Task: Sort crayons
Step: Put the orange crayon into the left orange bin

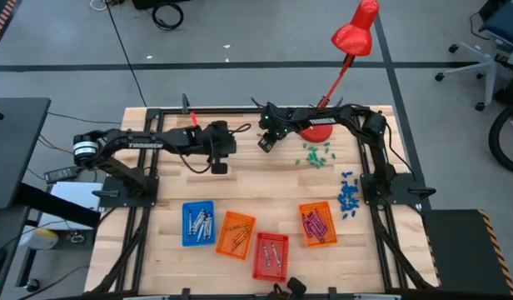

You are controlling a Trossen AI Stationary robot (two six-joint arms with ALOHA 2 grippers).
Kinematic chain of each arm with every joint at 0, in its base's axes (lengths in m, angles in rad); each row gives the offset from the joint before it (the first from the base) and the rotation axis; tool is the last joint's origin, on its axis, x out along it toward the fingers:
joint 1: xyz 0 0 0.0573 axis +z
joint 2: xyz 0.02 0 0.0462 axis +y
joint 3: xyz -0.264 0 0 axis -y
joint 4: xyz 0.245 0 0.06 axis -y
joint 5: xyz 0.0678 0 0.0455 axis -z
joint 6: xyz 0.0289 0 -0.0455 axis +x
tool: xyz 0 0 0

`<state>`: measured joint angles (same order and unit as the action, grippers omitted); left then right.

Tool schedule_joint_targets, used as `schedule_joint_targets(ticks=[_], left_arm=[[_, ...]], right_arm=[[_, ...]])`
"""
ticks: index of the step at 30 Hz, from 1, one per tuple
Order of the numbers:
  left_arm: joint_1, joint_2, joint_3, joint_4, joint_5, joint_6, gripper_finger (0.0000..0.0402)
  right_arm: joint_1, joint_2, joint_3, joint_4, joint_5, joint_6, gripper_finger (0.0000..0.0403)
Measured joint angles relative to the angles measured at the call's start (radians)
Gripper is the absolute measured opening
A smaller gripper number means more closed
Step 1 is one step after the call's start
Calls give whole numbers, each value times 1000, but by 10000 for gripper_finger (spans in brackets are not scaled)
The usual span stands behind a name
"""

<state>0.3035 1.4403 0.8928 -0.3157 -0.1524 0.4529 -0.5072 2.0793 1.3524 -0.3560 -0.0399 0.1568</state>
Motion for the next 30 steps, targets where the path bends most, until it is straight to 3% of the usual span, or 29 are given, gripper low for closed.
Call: schedule_joint_targets(ticks=[12, 24, 30], left_arm=[[-49, -3, -1, -16, 9, -103, 20], [-127, -2, -1, -17, 9, -111, 20], [-146, -2, -1, -34, 8, -120, 20]], right_arm=[[43, -21, -4, -63, 58, -75, 113], [73, -23, -3, -116, 89, -142, 21], [82, -33, -5, -127, 101, -153, 25]])
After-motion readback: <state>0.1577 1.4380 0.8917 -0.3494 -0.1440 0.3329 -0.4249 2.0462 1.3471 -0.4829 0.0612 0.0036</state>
